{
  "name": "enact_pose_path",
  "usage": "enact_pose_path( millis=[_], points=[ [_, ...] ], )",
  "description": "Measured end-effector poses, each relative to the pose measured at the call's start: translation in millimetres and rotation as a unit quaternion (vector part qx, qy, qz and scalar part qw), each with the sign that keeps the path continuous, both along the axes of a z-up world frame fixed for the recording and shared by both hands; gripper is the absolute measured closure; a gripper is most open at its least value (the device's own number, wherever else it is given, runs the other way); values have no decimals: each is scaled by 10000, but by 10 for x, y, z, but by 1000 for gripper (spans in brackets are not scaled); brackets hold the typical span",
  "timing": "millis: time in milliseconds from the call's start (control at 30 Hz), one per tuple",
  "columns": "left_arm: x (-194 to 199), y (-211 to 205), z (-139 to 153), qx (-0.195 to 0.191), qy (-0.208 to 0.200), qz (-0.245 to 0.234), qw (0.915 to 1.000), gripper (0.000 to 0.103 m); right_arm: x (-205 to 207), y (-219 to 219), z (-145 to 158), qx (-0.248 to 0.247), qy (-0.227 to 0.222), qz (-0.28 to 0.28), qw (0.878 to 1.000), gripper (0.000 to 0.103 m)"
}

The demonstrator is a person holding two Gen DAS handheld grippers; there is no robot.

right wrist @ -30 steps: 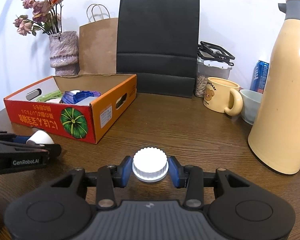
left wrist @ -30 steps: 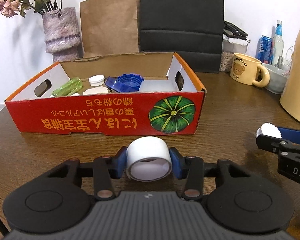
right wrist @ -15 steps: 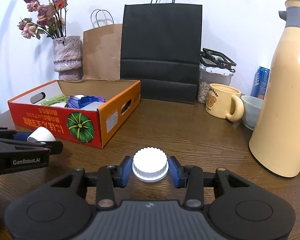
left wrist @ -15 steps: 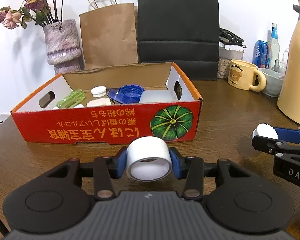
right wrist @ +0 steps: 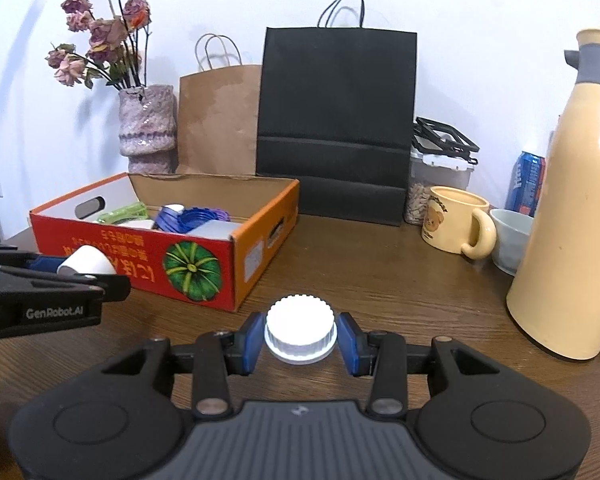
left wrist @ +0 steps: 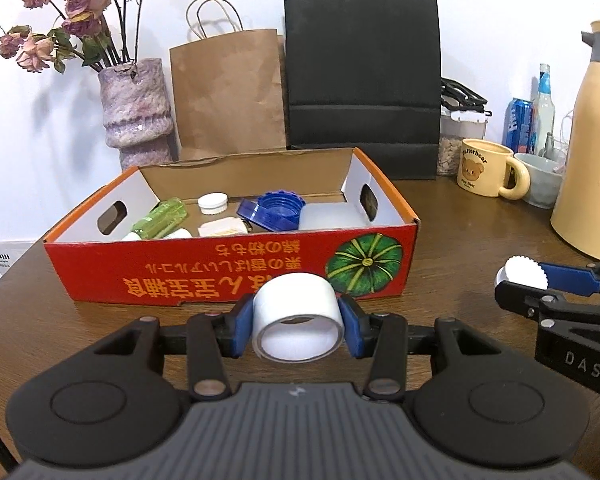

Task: Organize rigid objects
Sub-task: 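Carry the tape roll and ridged cap over the red box with both grippers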

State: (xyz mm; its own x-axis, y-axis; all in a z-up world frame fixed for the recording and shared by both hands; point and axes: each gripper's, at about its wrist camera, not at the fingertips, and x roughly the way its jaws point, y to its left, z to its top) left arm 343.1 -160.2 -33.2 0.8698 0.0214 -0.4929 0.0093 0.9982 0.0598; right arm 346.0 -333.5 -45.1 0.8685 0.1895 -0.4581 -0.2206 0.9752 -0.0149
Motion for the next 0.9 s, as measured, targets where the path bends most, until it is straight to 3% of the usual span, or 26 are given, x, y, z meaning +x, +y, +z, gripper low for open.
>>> enact_pose_path(
  millis=[900],
  points=[
    [-92, 887, 282, -221, -433, 281, 9984, 57, -1, 968, 177, 284, -215, 70, 9993, 64]
  ],
)
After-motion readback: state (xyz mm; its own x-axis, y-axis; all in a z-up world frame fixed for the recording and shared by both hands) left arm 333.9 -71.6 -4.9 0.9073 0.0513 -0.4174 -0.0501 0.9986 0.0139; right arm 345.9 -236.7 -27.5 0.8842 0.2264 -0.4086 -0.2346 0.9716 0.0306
